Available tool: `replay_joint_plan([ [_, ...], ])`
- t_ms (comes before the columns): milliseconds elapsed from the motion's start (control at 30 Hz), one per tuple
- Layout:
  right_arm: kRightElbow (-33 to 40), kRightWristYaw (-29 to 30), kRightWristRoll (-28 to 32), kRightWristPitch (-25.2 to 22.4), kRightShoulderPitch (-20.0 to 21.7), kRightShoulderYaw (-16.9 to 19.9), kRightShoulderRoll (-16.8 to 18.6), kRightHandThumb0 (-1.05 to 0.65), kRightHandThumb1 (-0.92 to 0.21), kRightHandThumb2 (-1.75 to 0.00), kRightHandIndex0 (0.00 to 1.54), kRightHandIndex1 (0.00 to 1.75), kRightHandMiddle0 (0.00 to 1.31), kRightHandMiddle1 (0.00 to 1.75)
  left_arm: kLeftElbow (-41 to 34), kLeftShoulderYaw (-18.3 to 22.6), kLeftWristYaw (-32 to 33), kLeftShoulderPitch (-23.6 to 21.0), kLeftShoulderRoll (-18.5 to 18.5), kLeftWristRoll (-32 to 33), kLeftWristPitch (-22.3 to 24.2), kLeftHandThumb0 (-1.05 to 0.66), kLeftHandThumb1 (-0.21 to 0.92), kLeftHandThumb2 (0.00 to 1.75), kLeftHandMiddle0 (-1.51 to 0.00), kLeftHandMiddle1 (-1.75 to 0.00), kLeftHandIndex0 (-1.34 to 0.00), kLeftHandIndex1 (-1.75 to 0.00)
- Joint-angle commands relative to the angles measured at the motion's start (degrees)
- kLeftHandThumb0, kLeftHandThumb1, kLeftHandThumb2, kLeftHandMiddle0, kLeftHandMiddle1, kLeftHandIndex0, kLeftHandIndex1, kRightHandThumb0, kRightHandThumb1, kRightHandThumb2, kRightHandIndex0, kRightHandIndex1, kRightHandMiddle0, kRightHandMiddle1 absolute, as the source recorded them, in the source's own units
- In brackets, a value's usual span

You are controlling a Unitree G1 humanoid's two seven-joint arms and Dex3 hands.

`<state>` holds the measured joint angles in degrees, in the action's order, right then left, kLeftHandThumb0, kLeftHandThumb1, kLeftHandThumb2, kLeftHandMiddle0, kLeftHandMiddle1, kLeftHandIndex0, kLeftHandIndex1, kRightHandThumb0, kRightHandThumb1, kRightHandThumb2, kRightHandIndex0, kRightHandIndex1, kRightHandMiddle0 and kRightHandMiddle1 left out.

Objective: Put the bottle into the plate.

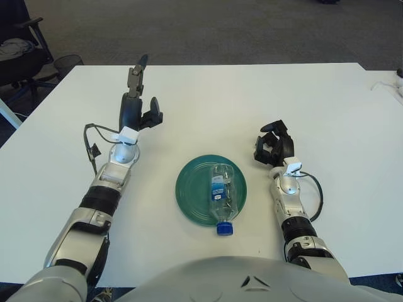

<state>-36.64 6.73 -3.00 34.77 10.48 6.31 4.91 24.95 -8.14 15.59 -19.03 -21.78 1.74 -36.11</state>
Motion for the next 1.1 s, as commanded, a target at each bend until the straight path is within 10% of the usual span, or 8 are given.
replay_joint_plan([
  [0,-10.01,0.26,1.33,-1.8,-14.44,0.21,2.51,-0.01,-0.36,-1.24,0.6,1.75,0.39,1.63,1.97,3.45,-2.7,0.62,2.46,1.57,2.97,-0.96,0.92,1.05,-0.19,-0.04,0.0,-0.59],
  [700,-9.2,0.23,1.48,-1.35,-15.0,0.15,2.78,-0.01,-0.35,-1.26,0.62,1.75,0.41,1.62,32.67,6.23,-10.99,-5.96,9.17,-0.05,4.93,-0.88,0.92,1.02,-0.18,-0.01,0.0,-0.55],
  [1067,-8.63,0.89,0.89,-1.98,-15.53,-0.09,2.64,-0.01,-0.37,-1.24,0.61,1.75,0.38,1.64,35.83,4.74,-16.22,-4.75,9.59,-1.93,3.18,-0.9,0.92,1.09,-0.26,-0.04,0.0,-0.73],
])
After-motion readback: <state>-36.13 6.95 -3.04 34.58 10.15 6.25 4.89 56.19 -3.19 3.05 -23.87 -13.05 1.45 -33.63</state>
